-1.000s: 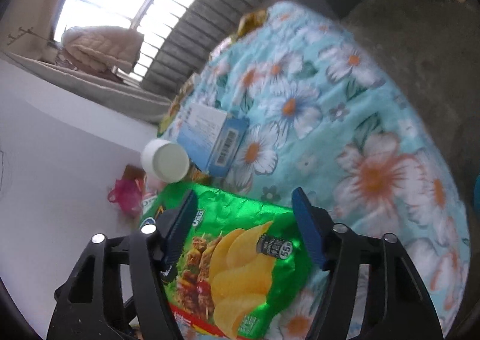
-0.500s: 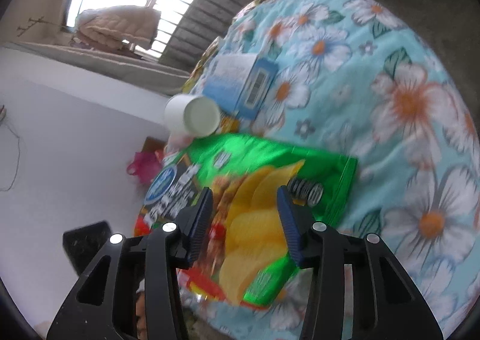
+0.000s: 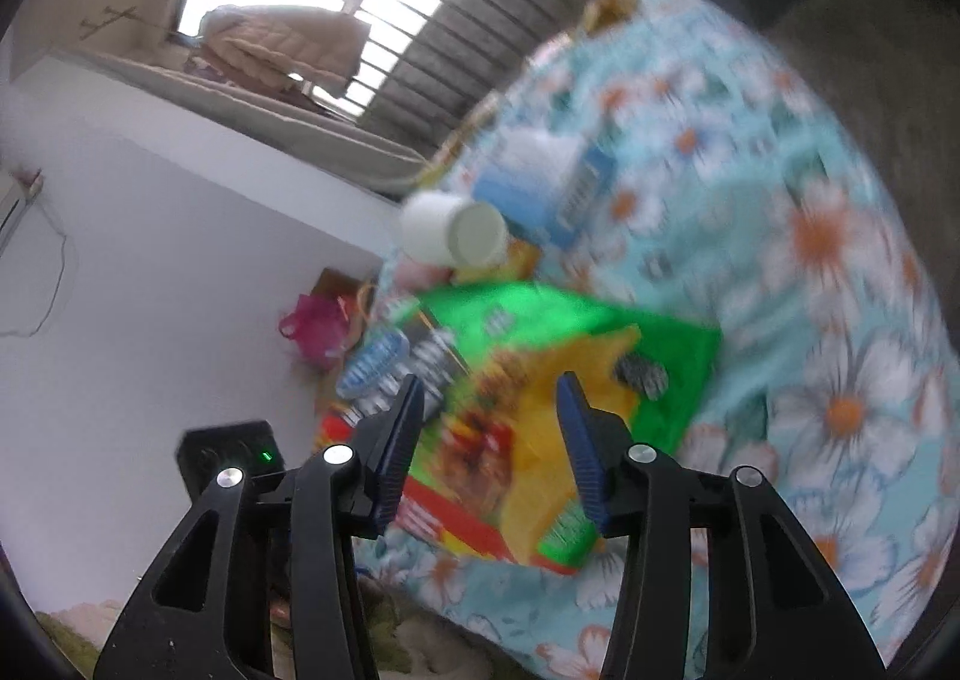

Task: Collect trash
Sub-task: 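Grasp the red-and-green snack bag with the left tool while the right tool grasps the white paper cup, then carry the red snack bag and paper cup over the blue wastebasket, then open both tools to drop the snack bag and cup into the wastebasket, then move both tools back over the quilt, then grasp the white AD strawberry milk bottle with the right tool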

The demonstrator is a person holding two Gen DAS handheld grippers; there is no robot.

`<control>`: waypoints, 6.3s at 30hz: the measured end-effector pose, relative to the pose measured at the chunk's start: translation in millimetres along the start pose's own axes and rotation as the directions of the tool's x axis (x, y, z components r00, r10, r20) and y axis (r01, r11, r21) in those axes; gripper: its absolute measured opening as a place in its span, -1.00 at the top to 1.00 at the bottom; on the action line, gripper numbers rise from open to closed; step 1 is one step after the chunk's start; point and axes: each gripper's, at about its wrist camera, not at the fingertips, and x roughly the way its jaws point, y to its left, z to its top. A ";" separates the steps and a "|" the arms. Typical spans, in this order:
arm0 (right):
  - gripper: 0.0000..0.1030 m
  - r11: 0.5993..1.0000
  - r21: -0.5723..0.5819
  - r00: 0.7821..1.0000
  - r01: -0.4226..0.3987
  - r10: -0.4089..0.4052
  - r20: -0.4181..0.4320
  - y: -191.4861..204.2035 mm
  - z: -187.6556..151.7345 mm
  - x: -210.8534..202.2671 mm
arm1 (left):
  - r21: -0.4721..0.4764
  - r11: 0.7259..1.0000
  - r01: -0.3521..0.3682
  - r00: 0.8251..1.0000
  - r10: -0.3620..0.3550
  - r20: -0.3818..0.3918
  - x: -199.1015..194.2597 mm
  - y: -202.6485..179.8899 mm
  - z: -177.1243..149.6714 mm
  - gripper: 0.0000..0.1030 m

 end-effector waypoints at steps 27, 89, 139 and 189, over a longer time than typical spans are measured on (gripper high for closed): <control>-0.46 0.693 -0.652 0.903 0.307 -0.429 -0.031 95.1 73.7 194.6 | 0.188 0.982 -0.029 0.997 0.015 0.073 -129.3 -24.0 26.7 0.96; -0.20 0.623 0.775 0.530 0.106 -0.695 0.486 -291.2 -154.1 -295.5 | 0.525 0.764 0.376 0.708 0.128 -0.694 469.2 -263.4 -114.2 0.94; -0.84 0.694 0.354 0.524 0.627 -0.712 0.468 -53.4 -58.1 -194.7 | 0.305 0.941 -0.149 0.984 0.170 -0.044 57.8 -101.2 82.5 -0.89; -0.82 0.639 -0.719 0.888 0.273 -0.454 -0.066 145.5 -2.0 192.3 | 0.311 0.661 -0.682 0.696 0.718 -0.001 -23.3 64.5 -6.0 -0.90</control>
